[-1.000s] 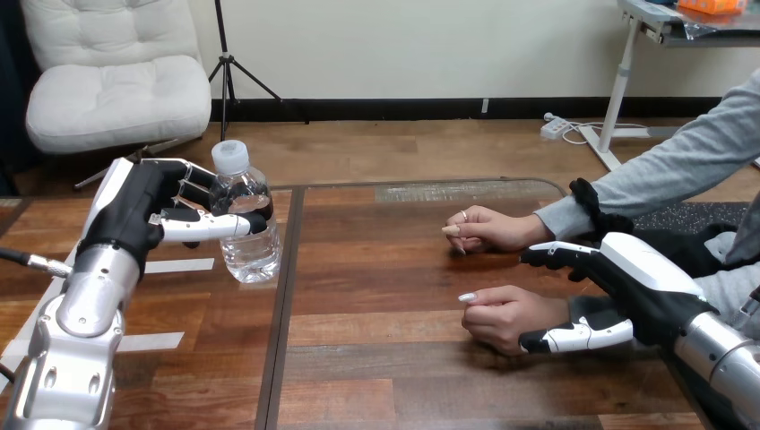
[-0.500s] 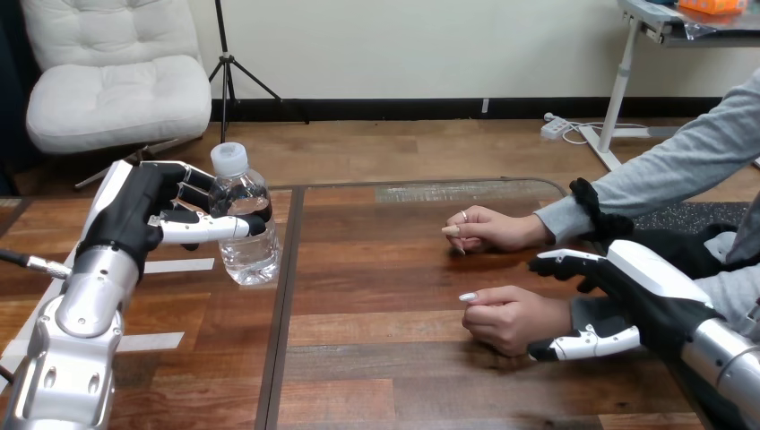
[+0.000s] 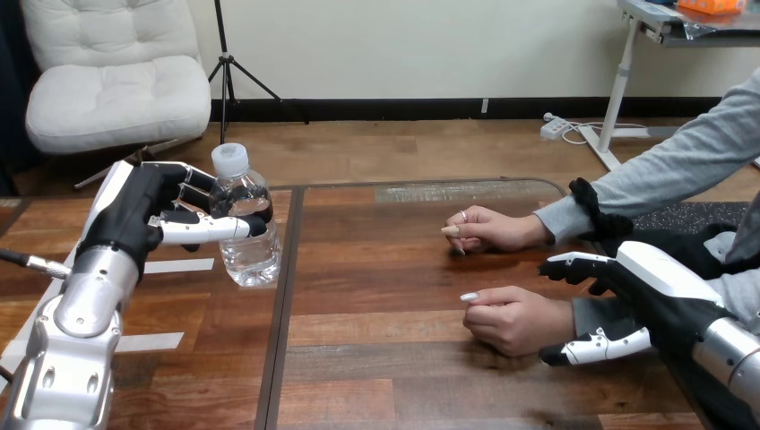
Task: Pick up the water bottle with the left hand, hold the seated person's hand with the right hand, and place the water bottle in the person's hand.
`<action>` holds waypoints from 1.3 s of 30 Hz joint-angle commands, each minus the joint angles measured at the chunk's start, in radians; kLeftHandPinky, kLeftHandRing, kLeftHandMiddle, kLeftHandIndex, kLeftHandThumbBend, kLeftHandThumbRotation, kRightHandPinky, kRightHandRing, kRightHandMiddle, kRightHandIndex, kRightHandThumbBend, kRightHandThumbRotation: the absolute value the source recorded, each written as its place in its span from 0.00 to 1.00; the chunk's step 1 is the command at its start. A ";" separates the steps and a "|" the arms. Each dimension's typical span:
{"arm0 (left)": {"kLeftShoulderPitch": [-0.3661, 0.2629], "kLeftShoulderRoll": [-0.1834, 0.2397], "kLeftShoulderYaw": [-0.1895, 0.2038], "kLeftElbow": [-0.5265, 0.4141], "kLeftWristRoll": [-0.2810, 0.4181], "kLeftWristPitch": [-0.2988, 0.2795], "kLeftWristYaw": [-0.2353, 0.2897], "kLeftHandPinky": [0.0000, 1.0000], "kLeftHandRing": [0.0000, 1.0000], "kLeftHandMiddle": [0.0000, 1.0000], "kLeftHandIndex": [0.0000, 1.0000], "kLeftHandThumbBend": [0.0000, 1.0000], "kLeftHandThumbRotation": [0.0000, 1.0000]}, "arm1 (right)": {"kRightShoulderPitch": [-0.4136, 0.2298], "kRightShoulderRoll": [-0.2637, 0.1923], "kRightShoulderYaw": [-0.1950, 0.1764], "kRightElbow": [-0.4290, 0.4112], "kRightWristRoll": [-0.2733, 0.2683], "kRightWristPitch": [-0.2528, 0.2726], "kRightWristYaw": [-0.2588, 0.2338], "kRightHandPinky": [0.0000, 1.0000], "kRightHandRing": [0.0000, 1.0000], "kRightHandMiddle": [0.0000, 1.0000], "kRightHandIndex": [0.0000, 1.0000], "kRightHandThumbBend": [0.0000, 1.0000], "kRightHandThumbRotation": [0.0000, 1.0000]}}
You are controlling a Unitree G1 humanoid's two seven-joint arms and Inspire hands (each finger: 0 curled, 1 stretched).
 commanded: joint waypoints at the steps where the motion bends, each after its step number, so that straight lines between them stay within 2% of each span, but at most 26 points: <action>1: -0.041 0.031 0.031 -0.073 -0.002 -0.024 0.006 0.33 0.39 0.44 0.44 0.64 0.00 | -0.095 -0.036 0.006 0.003 -0.004 0.002 -0.020 0.77 0.82 0.82 0.81 1.00 0.47; 21: -0.039 0.029 0.031 -0.088 -0.002 -0.013 0.002 0.33 0.39 0.44 0.44 0.64 0.00 | -0.106 -0.047 0.033 0.016 -0.045 0.032 -0.028 0.79 0.82 0.83 0.81 1.00 0.39; 39: -0.039 0.029 0.032 -0.087 -0.006 -0.018 -0.003 0.33 0.39 0.44 0.44 0.64 0.00 | -0.121 -0.039 0.049 0.021 -0.068 0.059 -0.035 0.80 0.82 0.83 0.80 1.00 0.23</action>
